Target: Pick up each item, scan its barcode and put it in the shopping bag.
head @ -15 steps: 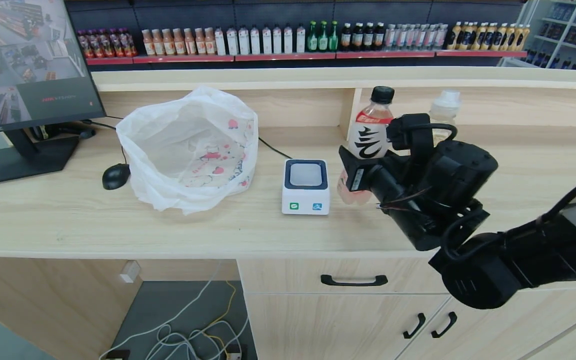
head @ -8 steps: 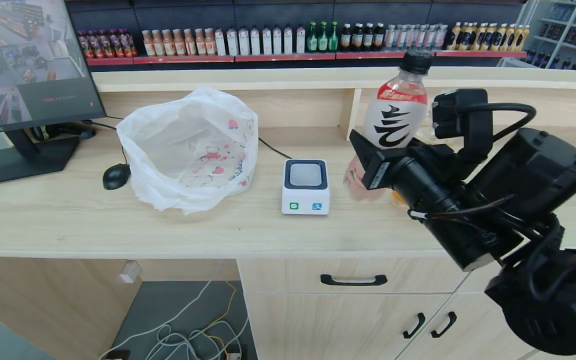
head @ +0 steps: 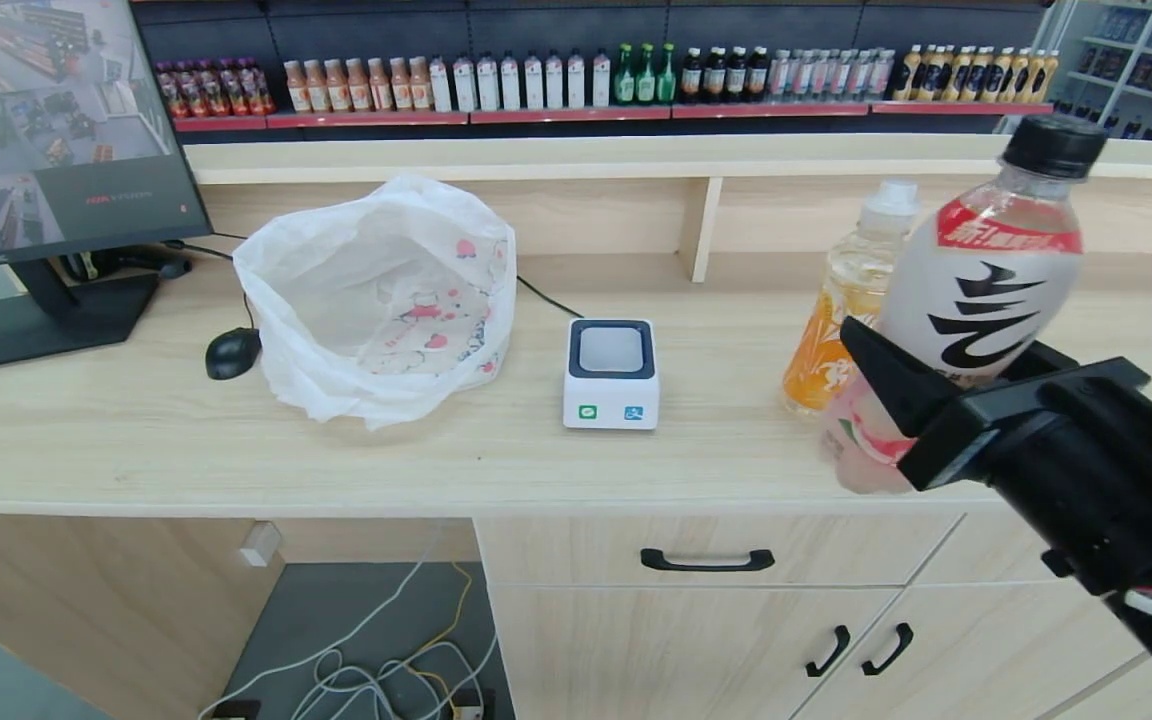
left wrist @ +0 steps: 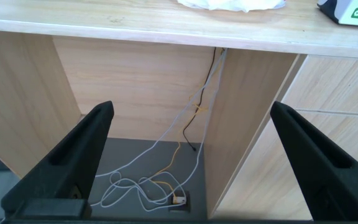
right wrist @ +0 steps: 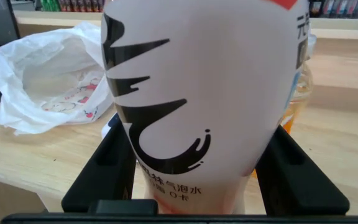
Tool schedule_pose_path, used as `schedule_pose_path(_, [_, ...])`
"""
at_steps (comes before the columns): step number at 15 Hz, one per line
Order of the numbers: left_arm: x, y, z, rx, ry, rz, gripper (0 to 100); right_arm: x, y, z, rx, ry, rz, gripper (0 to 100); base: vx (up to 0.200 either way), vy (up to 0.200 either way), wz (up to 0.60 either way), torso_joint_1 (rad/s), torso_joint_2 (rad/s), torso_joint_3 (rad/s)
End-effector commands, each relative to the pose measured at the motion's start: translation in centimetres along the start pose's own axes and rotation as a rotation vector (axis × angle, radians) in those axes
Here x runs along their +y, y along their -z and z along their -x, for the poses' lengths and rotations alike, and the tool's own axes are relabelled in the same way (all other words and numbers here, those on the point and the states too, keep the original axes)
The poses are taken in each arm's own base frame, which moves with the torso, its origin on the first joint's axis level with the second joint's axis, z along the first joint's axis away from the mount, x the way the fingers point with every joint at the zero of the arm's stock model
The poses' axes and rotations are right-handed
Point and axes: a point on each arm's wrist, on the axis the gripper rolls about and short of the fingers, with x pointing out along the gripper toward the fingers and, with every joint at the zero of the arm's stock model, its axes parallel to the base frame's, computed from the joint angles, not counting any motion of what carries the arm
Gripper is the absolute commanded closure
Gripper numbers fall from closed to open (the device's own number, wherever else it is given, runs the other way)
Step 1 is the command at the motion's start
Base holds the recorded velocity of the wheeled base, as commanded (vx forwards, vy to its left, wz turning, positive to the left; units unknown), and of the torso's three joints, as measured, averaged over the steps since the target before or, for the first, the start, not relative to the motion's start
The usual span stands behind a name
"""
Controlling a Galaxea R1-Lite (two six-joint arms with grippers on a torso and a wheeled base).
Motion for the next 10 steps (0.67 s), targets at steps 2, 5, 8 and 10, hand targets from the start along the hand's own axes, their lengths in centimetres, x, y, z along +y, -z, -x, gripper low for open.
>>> schedule_pose_path(2, [0.0, 0.0, 0.0, 0.000, -0.001, 0.000, 0, -1.5, -1.0, 3.3, -0.037, -0.015, -0.016, 100, 0.000, 0.000, 0.00, 0.000, 0.00, 0.000])
schedule_pose_path(5, [0.0, 0.0, 0.0, 0.000, -0.001, 0.000, 0, -1.5, -1.7, 4.6, -0.060, -0.054, -0.031, 100, 0.000, 0.000, 0.00, 0.000, 0.00, 0.000])
schedule_pose_path(8, [0.0, 0.0, 0.0, 0.000, -0.001, 0.000, 0, -0.2, -1.3, 5.4, -0.041, -0.148, -0.043, 100, 0.000, 0.000, 0.00, 0.000, 0.00, 0.000])
schedule_pose_path(10, [0.0, 0.0, 0.0, 0.000, -0.001, 0.000, 0, -0.1, -0.7, 6.0, -0.019, -0.182, -0.043, 100, 0.000, 0.000, 0.00, 0.000, 0.00, 0.000])
